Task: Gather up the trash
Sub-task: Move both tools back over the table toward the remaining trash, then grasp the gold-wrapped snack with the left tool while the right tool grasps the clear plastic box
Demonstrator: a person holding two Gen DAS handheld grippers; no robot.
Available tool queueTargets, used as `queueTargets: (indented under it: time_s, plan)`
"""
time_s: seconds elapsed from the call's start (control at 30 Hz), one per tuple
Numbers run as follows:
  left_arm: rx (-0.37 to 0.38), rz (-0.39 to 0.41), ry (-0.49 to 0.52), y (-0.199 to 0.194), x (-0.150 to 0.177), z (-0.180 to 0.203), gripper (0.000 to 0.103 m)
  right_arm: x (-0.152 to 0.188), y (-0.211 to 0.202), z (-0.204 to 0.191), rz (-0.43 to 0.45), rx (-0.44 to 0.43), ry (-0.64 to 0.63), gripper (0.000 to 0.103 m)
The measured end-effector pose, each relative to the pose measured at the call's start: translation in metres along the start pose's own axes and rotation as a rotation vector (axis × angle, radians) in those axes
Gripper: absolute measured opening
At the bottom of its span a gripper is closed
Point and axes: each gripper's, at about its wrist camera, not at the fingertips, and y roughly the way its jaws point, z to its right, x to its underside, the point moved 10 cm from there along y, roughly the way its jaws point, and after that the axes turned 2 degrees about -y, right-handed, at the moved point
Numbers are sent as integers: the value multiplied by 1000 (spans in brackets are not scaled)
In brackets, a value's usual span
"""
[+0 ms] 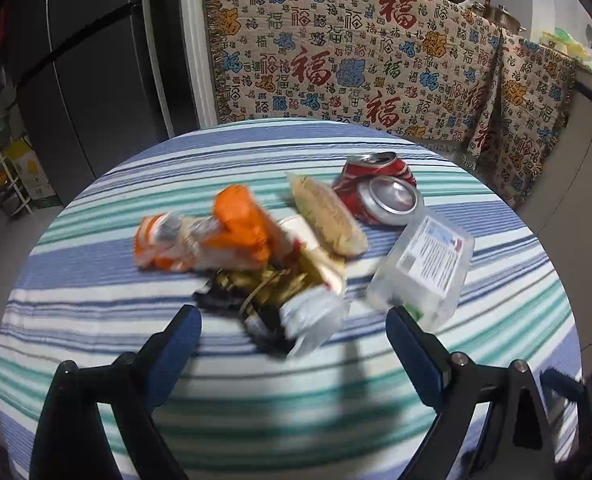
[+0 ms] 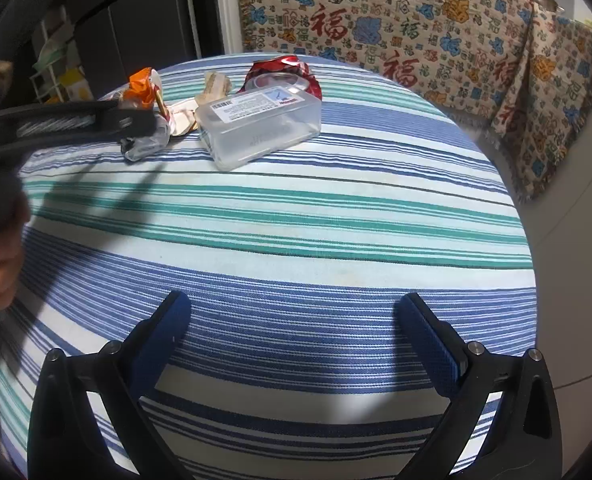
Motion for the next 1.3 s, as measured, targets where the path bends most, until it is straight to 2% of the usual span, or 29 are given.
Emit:
queueTargets:
  time_s: [0.07,0.13,0.2,0.27,0.3,0.33,0.5,0.6,0.67,0.77,0.9,0.97,1.0,1.03,1.07,1.3]
  plan:
    - [-47,-6,25,13,-4,4,96,-1,1,0,0,0,0,103]
    - [-63,-15,31,19,-2,-1,94,-1,0,-1,1,-2,-1,103]
    - [-43,-24,22,21,5,-12,81,-1,0,-2,1,-4,-2,103]
    - [18,-45,0,16,16,-22,63,-1,0,-1,1,-3,-1,103]
    - [46,-58,-6,12,21,-26,62,-1,0,-1,1,-3,-1,103]
    - [61,-69,-2,7,27,-32,61,-1,0,-1,1,-3,-1,103]
    - [43,-102,68,-20,53,-60,61,-1,0,-1,1,-3,-2,103]
    - [65,-111,69,-29,59,-68,66,-1,0,-1,1,-2,-2,103]
    - [93,-96,49,-30,53,-64,76,-1,0,-1,1,-3,-2,103]
    - [117,-89,47,-21,40,-47,77,-1,0,-1,1,-3,-2,103]
    - [47,-81,29,7,20,-47,77,-1,0,-1,2,-5,-1,103]
    - [51,-75,5,16,13,-51,77,-1,1,-2,2,-5,-1,103]
    - [58,-63,5,15,13,-52,76,-1,0,-1,2,-5,-2,103]
    - [63,-50,11,14,12,-53,64,-1,0,-2,2,-6,-2,103]
    - [70,-38,32,10,13,-51,47,-1,0,-2,2,-5,-2,103]
    - [71,-69,111,-29,58,-52,46,-1,0,-2,1,-4,-2,103]
